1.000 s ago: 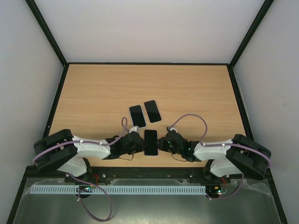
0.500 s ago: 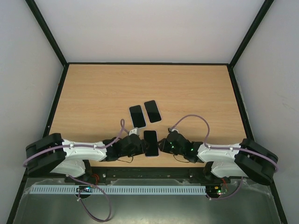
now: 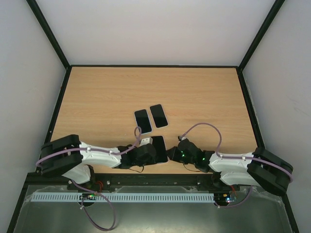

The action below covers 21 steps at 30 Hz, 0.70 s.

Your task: Put the phone into the phone case

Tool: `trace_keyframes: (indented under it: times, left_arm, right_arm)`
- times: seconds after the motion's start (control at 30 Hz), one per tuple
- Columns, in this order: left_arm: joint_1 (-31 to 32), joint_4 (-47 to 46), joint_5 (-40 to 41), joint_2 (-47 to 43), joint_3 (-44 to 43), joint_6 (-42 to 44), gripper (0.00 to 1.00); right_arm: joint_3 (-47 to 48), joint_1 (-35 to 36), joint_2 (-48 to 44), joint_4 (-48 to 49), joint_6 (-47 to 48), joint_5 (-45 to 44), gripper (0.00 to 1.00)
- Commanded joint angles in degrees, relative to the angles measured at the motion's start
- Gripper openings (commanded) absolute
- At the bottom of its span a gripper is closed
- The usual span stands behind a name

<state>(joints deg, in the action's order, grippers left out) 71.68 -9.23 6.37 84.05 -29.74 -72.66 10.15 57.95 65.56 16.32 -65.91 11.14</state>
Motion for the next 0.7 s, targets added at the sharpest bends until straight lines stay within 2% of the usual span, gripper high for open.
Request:
trace_keyframes:
  times: [0.0,0.17,0.4,0.53,0.67]
  left_arm:
    - [1.8,0.5,0.8,1.3,-5.3,0.2,0.41]
    - [1.8,6.6,5.2,-1.4,-5.1,-1.3,0.53]
    - [1.9,5.5,3.9,-3.4,-2.2,-3.1,0.59]
    - [2.4,3.8,2.7,-1.1,-2.6,-3.3,0.58]
    - [2.9,2.8,2.3,1.1,-3.4,-3.5,0.47]
  right_arm:
    - [-1.9,0.5,-0.6,5.9,-2.7,5.0,0.11]
    - [-1.0,0.5,-4.5,-0.3,-2.2,1.5,0.11]
    - [-1.3,0.5,-5.6,-3.5,-2.1,1.2,0.16]
    - [-1.4,0.6,-4.9,-3.3,-2.2,1.3,0.16]
    - [-2.2,0.5,-4.9,-2.4,-2.5,1.8,0.14]
